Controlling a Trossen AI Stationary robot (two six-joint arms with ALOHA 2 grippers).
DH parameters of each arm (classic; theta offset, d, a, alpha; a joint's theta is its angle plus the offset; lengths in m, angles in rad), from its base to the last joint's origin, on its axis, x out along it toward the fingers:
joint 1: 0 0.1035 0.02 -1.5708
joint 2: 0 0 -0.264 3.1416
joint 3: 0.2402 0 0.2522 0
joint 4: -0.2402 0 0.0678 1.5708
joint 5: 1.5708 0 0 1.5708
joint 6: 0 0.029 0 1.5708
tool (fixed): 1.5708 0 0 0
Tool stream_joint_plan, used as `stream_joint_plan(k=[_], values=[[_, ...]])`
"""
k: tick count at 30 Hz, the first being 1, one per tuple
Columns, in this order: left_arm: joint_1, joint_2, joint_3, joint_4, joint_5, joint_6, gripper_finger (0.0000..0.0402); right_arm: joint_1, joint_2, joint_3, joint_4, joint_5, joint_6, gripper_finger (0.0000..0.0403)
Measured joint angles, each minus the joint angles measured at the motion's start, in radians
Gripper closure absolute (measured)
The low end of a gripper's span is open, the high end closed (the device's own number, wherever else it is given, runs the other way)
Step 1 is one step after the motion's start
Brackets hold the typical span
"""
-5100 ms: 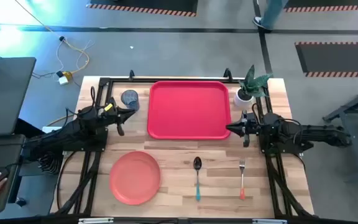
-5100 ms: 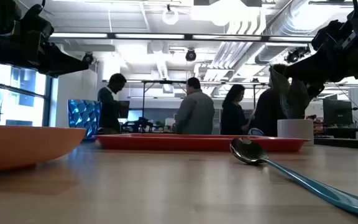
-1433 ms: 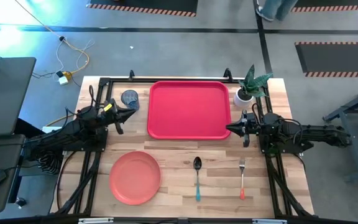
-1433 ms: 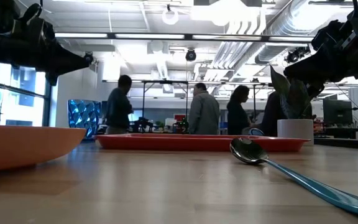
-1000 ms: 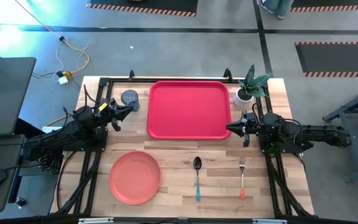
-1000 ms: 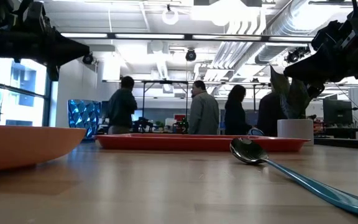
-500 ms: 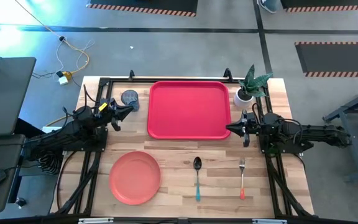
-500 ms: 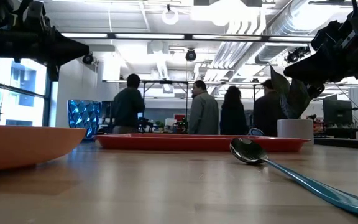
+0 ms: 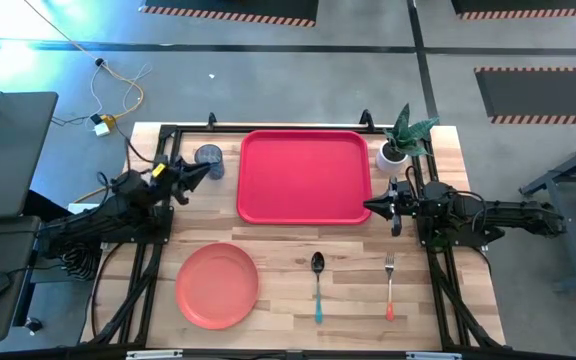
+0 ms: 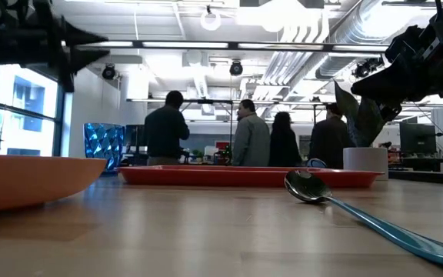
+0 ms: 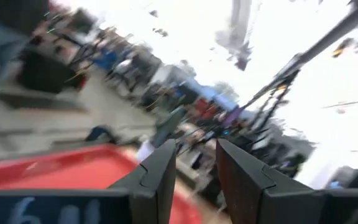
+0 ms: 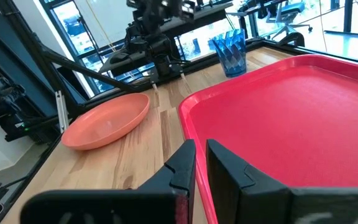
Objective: Pick and place plate/cup/fork/spoon on tray
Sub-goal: Put the orange plate on the red tray
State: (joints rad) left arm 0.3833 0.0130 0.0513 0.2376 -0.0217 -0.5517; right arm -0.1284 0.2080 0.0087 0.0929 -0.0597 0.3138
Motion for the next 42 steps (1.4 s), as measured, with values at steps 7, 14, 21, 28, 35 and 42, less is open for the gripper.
stream_joint_plan(k=[7,14,21,28,35,42], values=[[0.000,0.034,0.178,-0.095,0.040,0.093,0.0296,0.000,0.000,0.000,0.000,0.000,0.000,0.0373],[0.000,0.196,0.479,-0.438,0.080,0.263,0.0296,0.000,0.000,0.000,0.000,0.000,0.000,0.0373],[0.000,0.401,0.774,-0.881,0.125,0.363,0.0296,0.000,0.000,0.000,0.000,0.000,0.000,0.0373],[-0.002,0.561,0.940,-1.115,0.199,0.447,0.0296,0.000,0.000,0.000,0.000,0.000,0.000,0.0373],[-0.079,0.673,0.957,-1.222,0.229,0.475,0.0296,0.000,0.000,0.000,0.000,0.000,0.000,0.0373],[-0.199,0.791,0.957,-1.230,0.223,0.484,0.0296,0.000,0.000,0.000,0.000,0.000,0.000,0.0373]])
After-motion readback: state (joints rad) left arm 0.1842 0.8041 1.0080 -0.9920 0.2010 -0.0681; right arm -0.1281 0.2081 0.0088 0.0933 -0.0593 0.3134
